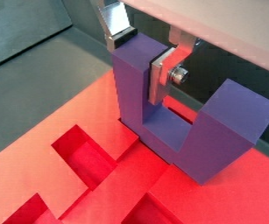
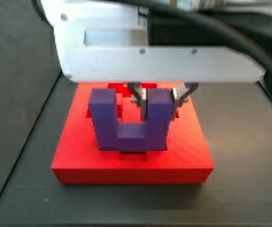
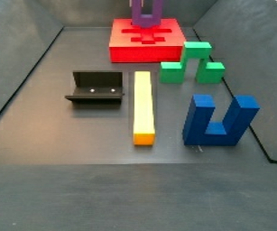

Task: Pick up the purple object. Move up. Place the purple object on the fixture. Regrasp the purple object. Move to above the board. Insert the purple object.
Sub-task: Insert the purple object.

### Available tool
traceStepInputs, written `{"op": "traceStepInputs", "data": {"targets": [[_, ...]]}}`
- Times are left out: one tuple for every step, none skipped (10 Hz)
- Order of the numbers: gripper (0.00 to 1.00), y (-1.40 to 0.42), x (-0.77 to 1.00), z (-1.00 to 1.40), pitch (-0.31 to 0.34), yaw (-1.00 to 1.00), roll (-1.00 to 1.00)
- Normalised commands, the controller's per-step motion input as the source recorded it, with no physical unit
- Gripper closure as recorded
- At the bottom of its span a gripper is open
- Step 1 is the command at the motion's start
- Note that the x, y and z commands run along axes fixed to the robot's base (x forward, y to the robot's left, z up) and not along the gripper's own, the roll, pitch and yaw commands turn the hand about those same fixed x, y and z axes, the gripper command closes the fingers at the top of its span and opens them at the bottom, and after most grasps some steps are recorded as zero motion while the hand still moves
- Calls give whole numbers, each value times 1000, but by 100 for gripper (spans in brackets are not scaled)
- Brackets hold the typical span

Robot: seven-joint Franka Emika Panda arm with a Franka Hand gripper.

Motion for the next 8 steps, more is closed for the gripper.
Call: {"op": "traceStepInputs", "data": {"targets": [[100,-186,0,-340,-34,0,250],[100,-174,3,-431,-51,0,210],[100,-83,0,-517,-87,0,110],[100,-100,0,-714,-107,0,156],[100,-69,0,-971,-39,0,173],[100,-60,0,-1000,0,-66,153],[100,0,-146,-643,79,-26,227],[100,0,0,0,0,0,0]]}}
